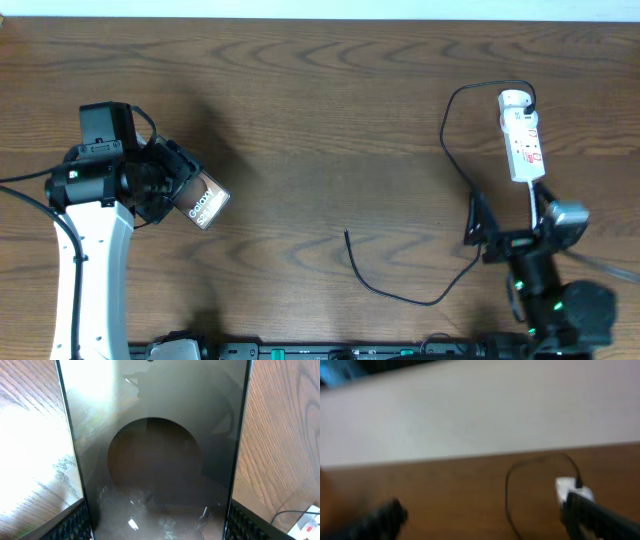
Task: Plug charger to phone and switch on socket
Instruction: 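Grasp the black charging cable end with the right gripper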
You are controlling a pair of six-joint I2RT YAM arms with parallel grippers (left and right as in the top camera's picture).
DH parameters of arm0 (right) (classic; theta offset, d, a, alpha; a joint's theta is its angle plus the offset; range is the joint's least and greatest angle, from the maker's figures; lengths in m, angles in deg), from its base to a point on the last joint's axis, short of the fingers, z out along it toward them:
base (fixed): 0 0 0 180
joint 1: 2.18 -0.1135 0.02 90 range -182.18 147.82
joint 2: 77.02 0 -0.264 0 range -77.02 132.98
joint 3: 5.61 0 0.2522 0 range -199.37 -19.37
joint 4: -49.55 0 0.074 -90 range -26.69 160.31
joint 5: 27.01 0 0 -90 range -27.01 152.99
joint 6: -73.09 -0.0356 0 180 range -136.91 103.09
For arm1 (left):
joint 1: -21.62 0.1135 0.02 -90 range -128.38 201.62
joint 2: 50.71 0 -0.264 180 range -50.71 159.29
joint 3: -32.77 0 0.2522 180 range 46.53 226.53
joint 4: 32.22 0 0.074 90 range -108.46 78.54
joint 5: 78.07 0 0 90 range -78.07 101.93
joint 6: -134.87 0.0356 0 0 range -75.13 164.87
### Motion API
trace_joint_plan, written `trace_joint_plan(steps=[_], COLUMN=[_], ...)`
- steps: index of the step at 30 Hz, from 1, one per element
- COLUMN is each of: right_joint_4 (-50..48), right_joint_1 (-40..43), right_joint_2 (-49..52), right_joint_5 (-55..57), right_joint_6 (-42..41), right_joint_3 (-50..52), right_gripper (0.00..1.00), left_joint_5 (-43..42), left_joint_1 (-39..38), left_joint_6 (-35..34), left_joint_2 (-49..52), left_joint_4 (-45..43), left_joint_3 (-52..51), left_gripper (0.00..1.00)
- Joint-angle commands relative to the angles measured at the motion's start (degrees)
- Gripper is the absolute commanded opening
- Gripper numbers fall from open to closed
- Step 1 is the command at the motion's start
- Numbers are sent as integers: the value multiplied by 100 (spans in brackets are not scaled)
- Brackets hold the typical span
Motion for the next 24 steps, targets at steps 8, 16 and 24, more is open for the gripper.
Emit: trace_joint_plan(steps=[8, 16, 24], right_joint_4=[3425, 4371, 3058], right_joint_1=[-61, -66, -452], right_joint_2=[4680, 7779, 9366], right_joint_5=[-2159, -4913, -6699], right_joint_6=[669, 549, -1027], right_joint_3=[-4610, -6738, -6738], right_gripper=[99, 99, 99], left_joint_5=[-70, -74, -173], left_joint_1=[24, 24, -9], left_joint_6=[46, -533, -1867], left_joint_2=[-83, -83, -83], left_joint_4=[-37, -35, -35], left_joint_3=[35, 35, 35], left_gripper=[7, 7, 7])
